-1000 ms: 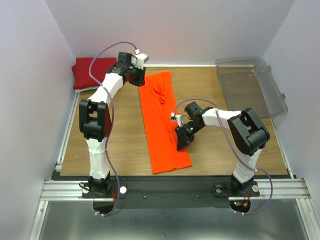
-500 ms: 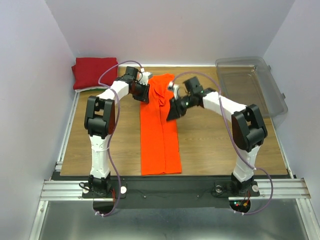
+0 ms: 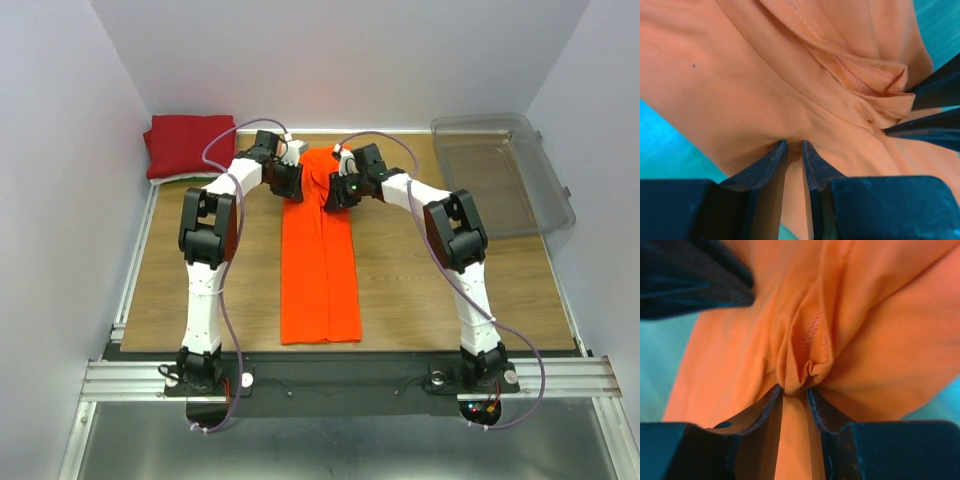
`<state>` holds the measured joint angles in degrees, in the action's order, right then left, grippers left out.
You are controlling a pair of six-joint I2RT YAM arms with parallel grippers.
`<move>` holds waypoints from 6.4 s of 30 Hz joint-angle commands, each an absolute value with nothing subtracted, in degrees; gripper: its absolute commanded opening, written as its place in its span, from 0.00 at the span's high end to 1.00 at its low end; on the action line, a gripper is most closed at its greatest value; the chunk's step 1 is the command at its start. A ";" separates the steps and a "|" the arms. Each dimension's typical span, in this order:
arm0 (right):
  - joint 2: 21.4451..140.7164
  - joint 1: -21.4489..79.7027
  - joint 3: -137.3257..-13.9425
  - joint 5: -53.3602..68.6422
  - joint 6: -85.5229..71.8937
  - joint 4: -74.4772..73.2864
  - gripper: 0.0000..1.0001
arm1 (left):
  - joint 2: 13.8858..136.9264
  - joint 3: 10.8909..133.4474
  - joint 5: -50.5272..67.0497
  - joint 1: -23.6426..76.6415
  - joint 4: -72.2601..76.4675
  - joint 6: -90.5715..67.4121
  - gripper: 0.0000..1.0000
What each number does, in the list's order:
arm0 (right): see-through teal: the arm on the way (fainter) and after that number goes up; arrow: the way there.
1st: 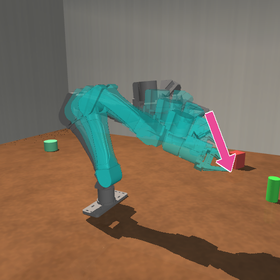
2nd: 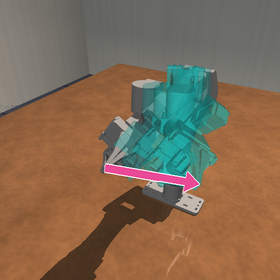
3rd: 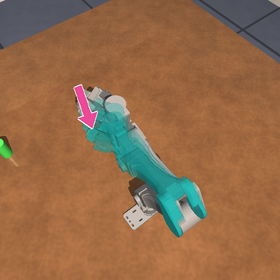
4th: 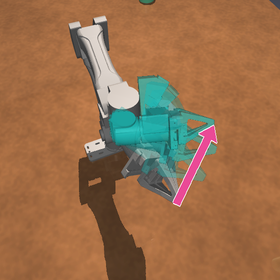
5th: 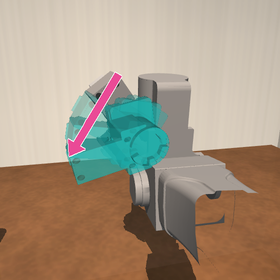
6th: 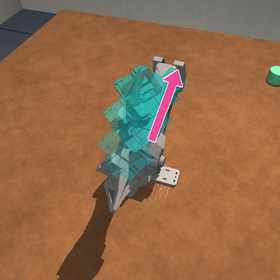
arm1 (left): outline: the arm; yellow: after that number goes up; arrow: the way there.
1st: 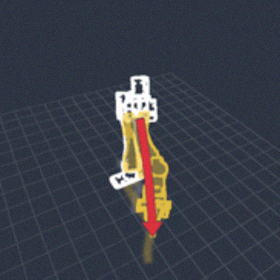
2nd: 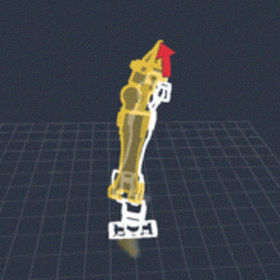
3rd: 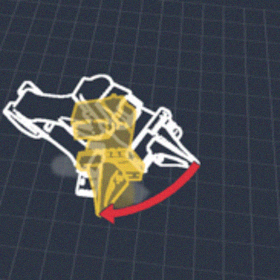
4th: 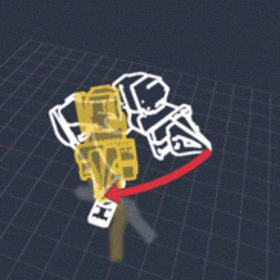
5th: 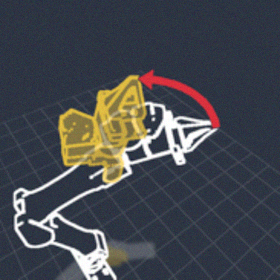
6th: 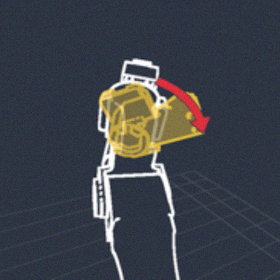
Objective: Fold and stack the t-shirts
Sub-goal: Fold the tshirt
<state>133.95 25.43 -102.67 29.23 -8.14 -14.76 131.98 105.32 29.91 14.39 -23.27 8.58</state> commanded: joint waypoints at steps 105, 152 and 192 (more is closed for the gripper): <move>76.21 41.48 -44.45 24.69 44.48 -18.52 0.99 | 68.04 37.79 25.22 44.30 -13.78 44.47 1.00; 115.30 24.08 -91.93 32.17 53.35 -28.83 0.99 | 110.90 87.43 33.58 16.70 -33.67 73.30 1.00; 99.67 34.80 -62.67 26.81 48.69 -17.14 0.62 | 85.78 47.99 27.78 26.63 -10.82 61.17 0.37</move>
<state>99.44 35.03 -62.78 27.05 46.74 -22.74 86.19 47.57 29.56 26.63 -16.91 61.98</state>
